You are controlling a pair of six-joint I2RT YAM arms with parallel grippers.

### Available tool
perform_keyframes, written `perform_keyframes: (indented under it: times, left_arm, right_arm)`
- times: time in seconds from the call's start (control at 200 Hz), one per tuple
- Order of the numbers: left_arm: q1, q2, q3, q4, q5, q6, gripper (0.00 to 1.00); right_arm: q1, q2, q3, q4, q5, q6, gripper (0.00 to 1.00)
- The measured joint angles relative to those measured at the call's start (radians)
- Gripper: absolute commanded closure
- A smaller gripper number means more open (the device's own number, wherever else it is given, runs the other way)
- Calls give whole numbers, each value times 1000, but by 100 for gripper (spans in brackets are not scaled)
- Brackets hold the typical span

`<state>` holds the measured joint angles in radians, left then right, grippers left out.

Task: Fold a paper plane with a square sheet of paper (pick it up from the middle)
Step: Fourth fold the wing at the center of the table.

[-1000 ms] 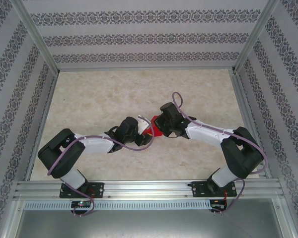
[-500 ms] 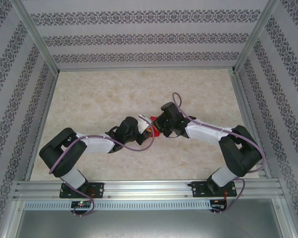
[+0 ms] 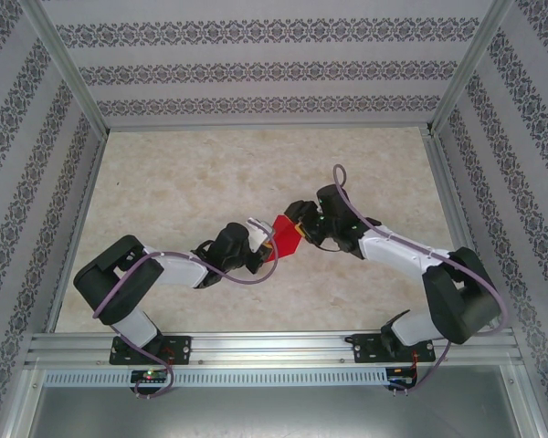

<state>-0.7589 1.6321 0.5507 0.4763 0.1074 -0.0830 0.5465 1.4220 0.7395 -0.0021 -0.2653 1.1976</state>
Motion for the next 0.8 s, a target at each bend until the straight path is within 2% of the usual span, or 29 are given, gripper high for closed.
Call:
perform_keyframes:
  times: [0.195, 0.435, 0.804]
  left_arm:
    - [6, 24, -2, 34, 29, -102, 89]
    - [14, 49, -2, 42, 65, -200, 91]
    - [59, 48, 55, 28, 175, -332, 91]
  right_arm:
    - [-10, -15, -96, 94, -49, -138, 49]
    - [-5, 43, -108, 195, -137, -237, 54]
    - [21, 141, -94, 193, -167, -320, 54]
